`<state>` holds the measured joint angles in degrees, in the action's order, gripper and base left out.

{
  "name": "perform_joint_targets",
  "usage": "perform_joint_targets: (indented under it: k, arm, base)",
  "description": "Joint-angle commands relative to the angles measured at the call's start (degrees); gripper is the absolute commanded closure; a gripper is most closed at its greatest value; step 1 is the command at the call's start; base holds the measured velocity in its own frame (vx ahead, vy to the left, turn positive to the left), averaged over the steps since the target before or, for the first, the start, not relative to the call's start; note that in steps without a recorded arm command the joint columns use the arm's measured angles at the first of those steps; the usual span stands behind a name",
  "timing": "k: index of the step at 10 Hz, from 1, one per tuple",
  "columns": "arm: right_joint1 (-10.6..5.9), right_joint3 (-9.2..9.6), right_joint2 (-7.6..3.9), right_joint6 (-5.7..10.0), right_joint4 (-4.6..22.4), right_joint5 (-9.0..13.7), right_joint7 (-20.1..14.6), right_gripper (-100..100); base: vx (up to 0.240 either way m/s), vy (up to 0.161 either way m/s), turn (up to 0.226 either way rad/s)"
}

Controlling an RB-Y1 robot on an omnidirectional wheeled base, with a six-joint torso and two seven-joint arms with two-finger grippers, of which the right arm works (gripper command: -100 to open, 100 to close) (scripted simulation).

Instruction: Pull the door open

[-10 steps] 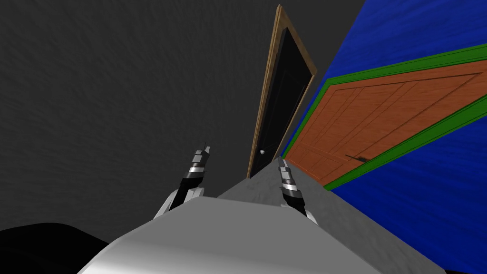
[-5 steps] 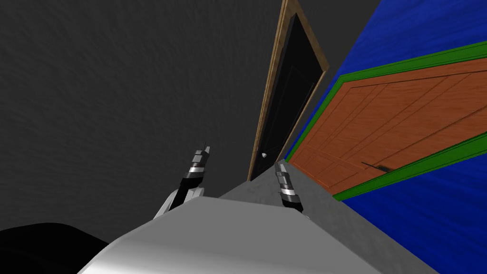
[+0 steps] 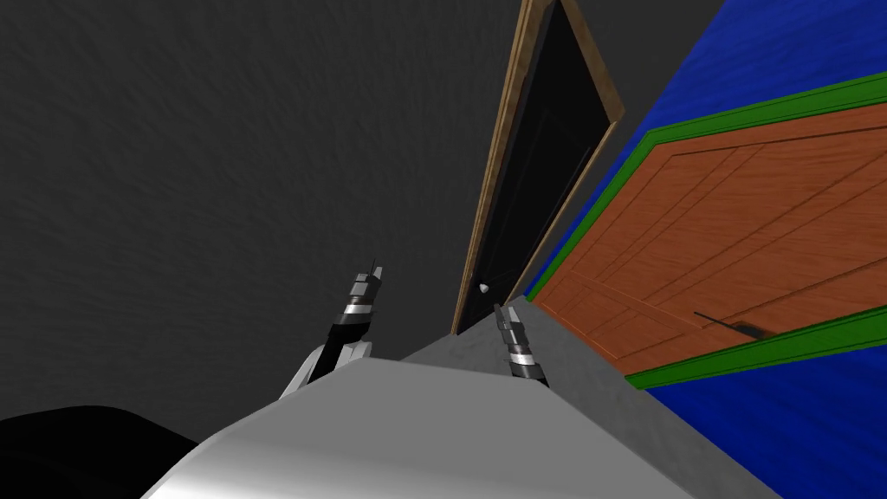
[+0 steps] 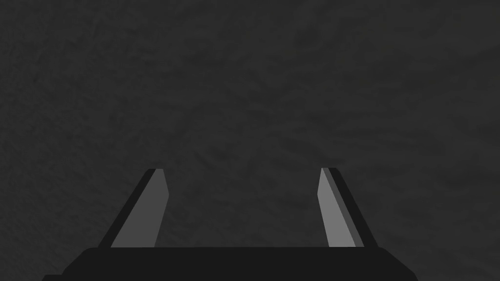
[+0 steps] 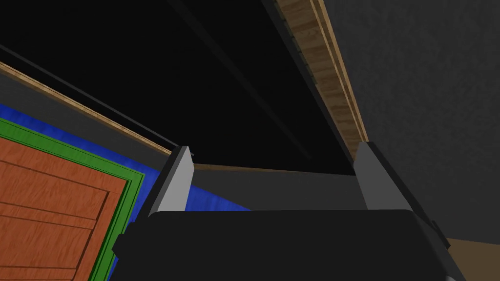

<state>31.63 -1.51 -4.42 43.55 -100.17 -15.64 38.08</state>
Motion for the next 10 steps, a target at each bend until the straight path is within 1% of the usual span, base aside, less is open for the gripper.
perform_joint_targets:
  k: [1,10]
  arm:
    - [0.48,0.04,0.13,1.37,2.1,-1.2,2.2,-100]
    - [2.14,-0.16,0.92,7.67,13.0,-7.2,12.6,-100]
  base:
    - [0.082,-0.078,0.079]
    - [0.081,-0.073,0.102]
